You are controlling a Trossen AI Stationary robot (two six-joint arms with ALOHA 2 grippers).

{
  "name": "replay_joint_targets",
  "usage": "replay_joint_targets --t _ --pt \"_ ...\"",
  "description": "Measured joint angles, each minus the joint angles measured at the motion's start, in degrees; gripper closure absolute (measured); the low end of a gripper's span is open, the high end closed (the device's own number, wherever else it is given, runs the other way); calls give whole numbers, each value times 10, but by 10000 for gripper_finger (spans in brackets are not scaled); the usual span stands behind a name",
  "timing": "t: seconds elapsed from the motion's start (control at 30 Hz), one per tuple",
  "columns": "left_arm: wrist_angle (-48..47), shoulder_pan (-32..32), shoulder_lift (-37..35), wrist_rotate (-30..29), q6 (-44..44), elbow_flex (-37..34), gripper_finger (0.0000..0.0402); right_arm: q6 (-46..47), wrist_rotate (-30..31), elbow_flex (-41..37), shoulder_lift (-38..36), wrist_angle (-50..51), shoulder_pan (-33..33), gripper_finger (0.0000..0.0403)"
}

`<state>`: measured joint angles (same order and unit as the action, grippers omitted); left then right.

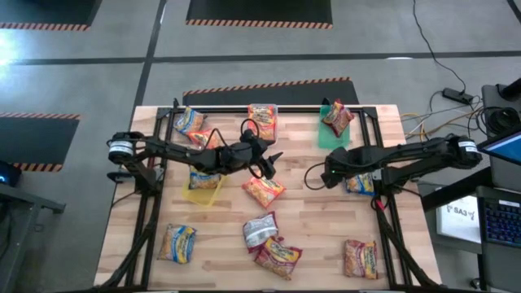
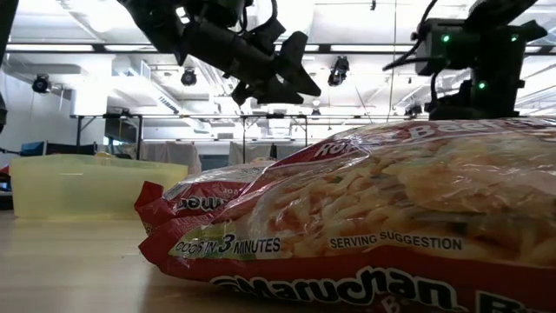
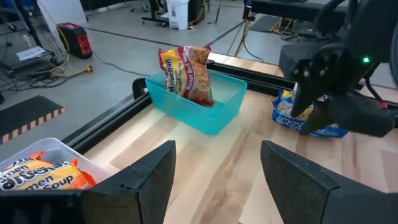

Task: Sort Maruchan noodles
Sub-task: Put the blue noodle pack into the yellow bin

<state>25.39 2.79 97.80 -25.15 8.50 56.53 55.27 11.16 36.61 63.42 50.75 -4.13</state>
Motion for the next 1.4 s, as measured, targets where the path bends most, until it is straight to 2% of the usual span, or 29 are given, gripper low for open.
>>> replay_joint_targets --t 0.13,0.37,0.5,0.87,1.03,1.27,1.4 --pt "-1 0 0 0 0 0 182 -24 5 23 47 21 0 209" --pt "-2 0 1 0 -5 -2 182 -42 35 69 109 129 0 209" --pt "-3 0 1 0 -7 -9 182 -51 6 67 122 129 0 209" --pt "1 0 1 0 -5 -23 182 -65 20 55 179 133 0 216" --pt "4 0 1 0 -5 -23 182 -87 43 54 199 130 1 265" --pt "5 0 1 0 -5 -23 182 -123 33 54 197 99 1 380" --pt "6 0 1 0 -5 -23 182 -167 20 67 181 58 7 389"
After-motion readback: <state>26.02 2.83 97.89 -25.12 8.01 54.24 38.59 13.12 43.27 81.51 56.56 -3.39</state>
